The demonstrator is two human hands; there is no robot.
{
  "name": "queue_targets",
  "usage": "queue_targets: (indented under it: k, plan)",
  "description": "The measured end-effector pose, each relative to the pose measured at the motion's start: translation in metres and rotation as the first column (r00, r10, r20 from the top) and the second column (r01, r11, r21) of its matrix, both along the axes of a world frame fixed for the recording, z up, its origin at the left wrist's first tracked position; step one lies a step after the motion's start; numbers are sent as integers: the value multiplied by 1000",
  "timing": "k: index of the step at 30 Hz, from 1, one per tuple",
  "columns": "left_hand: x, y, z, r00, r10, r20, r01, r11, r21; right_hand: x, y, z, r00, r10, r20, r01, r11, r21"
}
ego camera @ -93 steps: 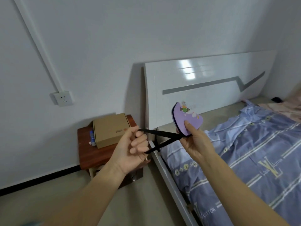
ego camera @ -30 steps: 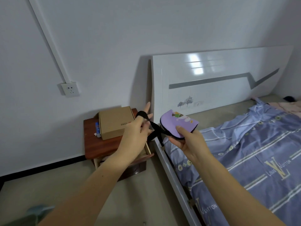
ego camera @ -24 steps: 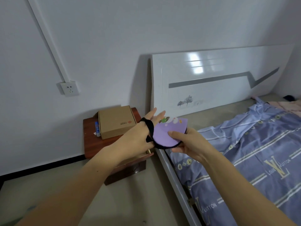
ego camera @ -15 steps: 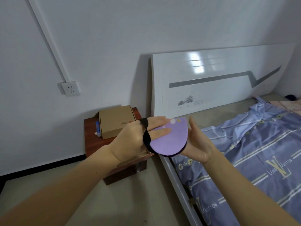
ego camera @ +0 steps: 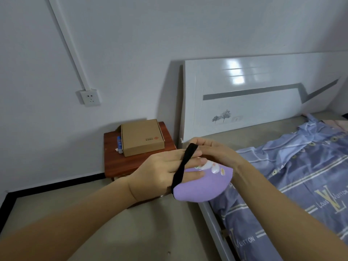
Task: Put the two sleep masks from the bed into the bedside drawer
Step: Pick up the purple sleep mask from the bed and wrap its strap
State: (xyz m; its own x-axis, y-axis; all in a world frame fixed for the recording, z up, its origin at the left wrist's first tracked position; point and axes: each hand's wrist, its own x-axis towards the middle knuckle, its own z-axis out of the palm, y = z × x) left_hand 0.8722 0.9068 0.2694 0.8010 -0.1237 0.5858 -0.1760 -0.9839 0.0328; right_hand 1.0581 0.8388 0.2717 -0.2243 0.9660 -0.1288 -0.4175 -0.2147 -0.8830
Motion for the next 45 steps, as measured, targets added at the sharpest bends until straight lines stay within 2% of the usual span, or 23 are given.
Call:
queue_targets:
  k: [2, 5, 10, 12, 14, 15, 16, 17, 18, 19, 20, 21, 22, 24, 25, 27, 29, 32, 36, 37, 41, 43, 45]
  plan:
    - [-4, 9, -3, 993, 32, 115, -28, 999, -32, 1, -4, -4, 995, -101, 13, 101, 994, 39]
    - [-5, 15, -6, 973, 138, 185, -125, 989, -82, 6, -11, -7, 986, -164, 42, 166, 985, -45]
    - [-1, 29, -7, 957, 210, 198, -211, 977, -18, 20, -21, 8, 996, -85, 22, 87, 989, -122]
    - [-2, 35, -3, 948, 265, 177, -271, 963, 7, 20, -21, 12, 974, -114, 196, 133, 987, -87]
    - [1, 37, -4, 944, 315, 96, -317, 948, 12, 13, -18, 9, 897, -211, 389, 236, 972, -18]
    - [3, 36, -7, 942, 331, 44, -328, 942, -76, 10, -15, 6, 856, -281, 434, 302, 953, 21]
    - [5, 33, -9, 938, 345, -15, -336, 903, -267, 8, -13, 3, 823, -350, 447, 365, 930, 55]
    - [7, 29, -11, 929, 365, -67, -342, 772, -536, 5, -10, 1, 798, -411, 440, 419, 904, 85]
    - [8, 24, -10, 929, 355, -105, -287, 515, -808, 5, -9, -3, 775, -463, 430, 462, 879, 114]
    - [10, 21, -8, 941, 315, -124, -191, 195, -962, 4, -7, -7, 752, -501, 428, 494, 859, 136]
    - [11, 20, -10, 959, 258, -115, -93, -98, -991, 3, -5, -12, 728, -528, 438, 518, 842, 154]
    - [13, 19, -17, 971, 212, -111, -57, -246, -968, 2, -3, -16, 703, -548, 453, 537, 827, 167]
    - [14, 17, -21, 972, 192, -134, -77, -282, -956, 0, -1, -22, 684, -562, 464, 551, 816, 176]
    - [17, 11, -26, 938, 270, -215, -153, -234, -960, -6, 2, -31, 661, -581, 474, 574, 799, 179]
    - [19, 11, -30, 921, 307, -239, -167, -245, -955, -8, 3, -35, 656, -587, 474, 585, 793, 171]
    - [21, 12, -36, 906, 324, -271, -162, -326, -931, -11, 5, -45, 650, -597, 470, 610, 779, 145]
    - [22, 13, -44, 893, 354, -277, -158, -332, -930, -13, 7, -52, 673, -614, 412, 637, 765, 97]
    - [23, 12, -53, 893, 417, -173, -60, -270, -961, -14, 12, -58, 757, -601, 258, 628, 777, -34]
    - [21, 19, -59, 886, 462, -34, 112, -284, -952, -10, 24, -65, 831, -525, 185, 553, 815, -173]
    - [20, 22, -62, 860, 508, -49, 75, -221, -972, -9, 28, -66, 837, -518, 178, 546, 816, -192]
    - [18, 21, -71, 780, 620, -84, -245, 179, -953, -5, 41, -74, 811, -567, 143, 583, 767, -269]
    - [15, 18, -79, 783, 620, -50, -242, 230, -943, -4, 48, -81, 789, -604, 108, 606, 739, -294]
    - [11, 20, -89, 755, 653, -59, -206, 151, -967, -7, 56, -88, 791, -605, 92, 603, 743, -292]
